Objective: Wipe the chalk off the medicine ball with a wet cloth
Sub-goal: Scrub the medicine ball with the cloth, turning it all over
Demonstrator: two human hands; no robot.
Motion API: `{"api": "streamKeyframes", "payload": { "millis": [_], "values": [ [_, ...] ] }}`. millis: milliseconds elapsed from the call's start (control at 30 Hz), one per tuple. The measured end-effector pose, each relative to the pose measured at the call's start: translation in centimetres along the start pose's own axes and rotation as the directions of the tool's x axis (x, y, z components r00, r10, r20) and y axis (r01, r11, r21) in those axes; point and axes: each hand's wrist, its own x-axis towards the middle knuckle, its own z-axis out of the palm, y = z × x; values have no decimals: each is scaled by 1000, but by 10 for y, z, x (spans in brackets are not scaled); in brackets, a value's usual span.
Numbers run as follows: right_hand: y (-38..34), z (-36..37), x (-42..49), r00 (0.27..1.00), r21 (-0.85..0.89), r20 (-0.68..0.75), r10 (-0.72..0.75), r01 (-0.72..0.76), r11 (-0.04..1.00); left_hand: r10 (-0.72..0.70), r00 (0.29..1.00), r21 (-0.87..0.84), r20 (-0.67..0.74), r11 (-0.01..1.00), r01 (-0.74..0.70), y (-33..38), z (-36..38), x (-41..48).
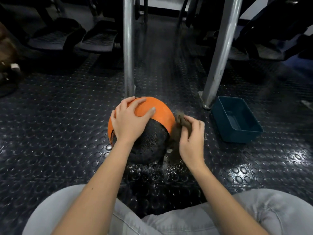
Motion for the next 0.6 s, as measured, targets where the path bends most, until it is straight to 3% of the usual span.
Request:
{"api": "streamKeyframes", "payload": {
  "millis": [67,100,167,200,267,300,333,400,500,600],
  "values": [
    [-6,10,-14,988,-9,70,-140,141,990,-15,1000,-5,-2,1000,15,0,-3,1],
    [0,13,-20,982,-49,153,-110,119,992,-18,1000,-6,4,1000,18,1,-4,1],
    [15,15,-19,960,-148,229,159,-127,981,-33,999,-55,11,998,34,1,-5,3],
    [22,14,-13,942,-152,203,268,-240,959,-68,998,-173,-4,983,66,-3,-7,6],
    [24,8,-1,943,-65,137,303,-297,953,-227,971,-483,-72,860,165,-9,-15,11],
    [22,6,6,945,1,128,299,-302,953,-331,938,-550,-103,805,223,-17,-19,14],
    [23,7,10,934,53,147,325,-335,941,-416,904,-509,-97,801,314,-26,-21,16],
    [25,9,14,863,157,234,448,-488,859,-577,814,-422,69,722,548,-42,-19,18],
    [24,9,13,715,271,370,593,-694,667,-625,620,-476,474,411,778,-60,-11,17],
    [24,7,14,686,364,411,600,-727,582,-555,600,-414,576,435,799,-62,-18,16]
  ]
}}
